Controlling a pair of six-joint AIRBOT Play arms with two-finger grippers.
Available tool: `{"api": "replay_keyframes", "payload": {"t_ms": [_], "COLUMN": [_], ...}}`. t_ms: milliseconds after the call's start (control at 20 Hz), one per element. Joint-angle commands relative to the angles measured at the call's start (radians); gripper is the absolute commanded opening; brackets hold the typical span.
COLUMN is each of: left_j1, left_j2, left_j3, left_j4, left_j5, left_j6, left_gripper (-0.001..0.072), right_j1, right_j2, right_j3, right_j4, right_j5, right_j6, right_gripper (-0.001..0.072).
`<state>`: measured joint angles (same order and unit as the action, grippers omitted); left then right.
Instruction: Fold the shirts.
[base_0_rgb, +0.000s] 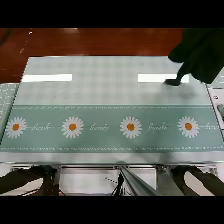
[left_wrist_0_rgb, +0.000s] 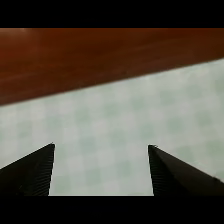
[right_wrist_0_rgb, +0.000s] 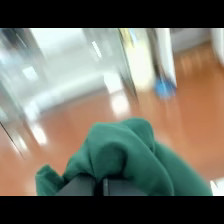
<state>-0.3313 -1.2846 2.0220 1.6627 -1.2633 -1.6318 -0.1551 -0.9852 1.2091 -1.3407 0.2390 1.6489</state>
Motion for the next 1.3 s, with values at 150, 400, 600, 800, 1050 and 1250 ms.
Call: {"api": "replay_keyframes", "payload": {"t_ms": [150, 400, 600, 800, 1050, 1250], "left_j1": [-0.068, -0.068, -0.068, -0.068, -0.068, -0.068], "left_j2": [0.295, 0.404, 0.402, 0.402, 0.402, 0.402], "left_j3": [0.042, 0.005, -0.058, -0.197, -0.446, -0.69], "left_j4": [0.001, 0.001, 0.002, 0.002, 0.002, 0.001], "left_j5": [0.017, -0.197, -0.306, -0.306, -0.293, -0.206], "left_j6": [-0.001, -0.005, -0.004, -0.004, -0.004, -0.006], "left_gripper": [0.0717, 0.0717, 0.0717, 0.0717, 0.0717, 0.0717], "right_j1": [0.103, 0.205, 0.45, 0.69, 0.815, 0.784], "right_j2": [0.363, 0.405, 0.258, 0.008, -0.319, -0.393], "right_j3": [0.001, 0.001, -0.002, -0.002, -0.002, 0.0], "right_j4": [0.024, 0.161, 0.163, 0.067, 0.063, 0.058], "right_j5": [0.088, 0.327, 0.533, 0.639, 0.64, 0.648], "right_j6": [-0.019, -0.07, -0.145, -0.142, -0.125, -0.129], "right_gripper": [0.002, 0.002, 0.002, 0.002, 0.0022, 0.046]}}
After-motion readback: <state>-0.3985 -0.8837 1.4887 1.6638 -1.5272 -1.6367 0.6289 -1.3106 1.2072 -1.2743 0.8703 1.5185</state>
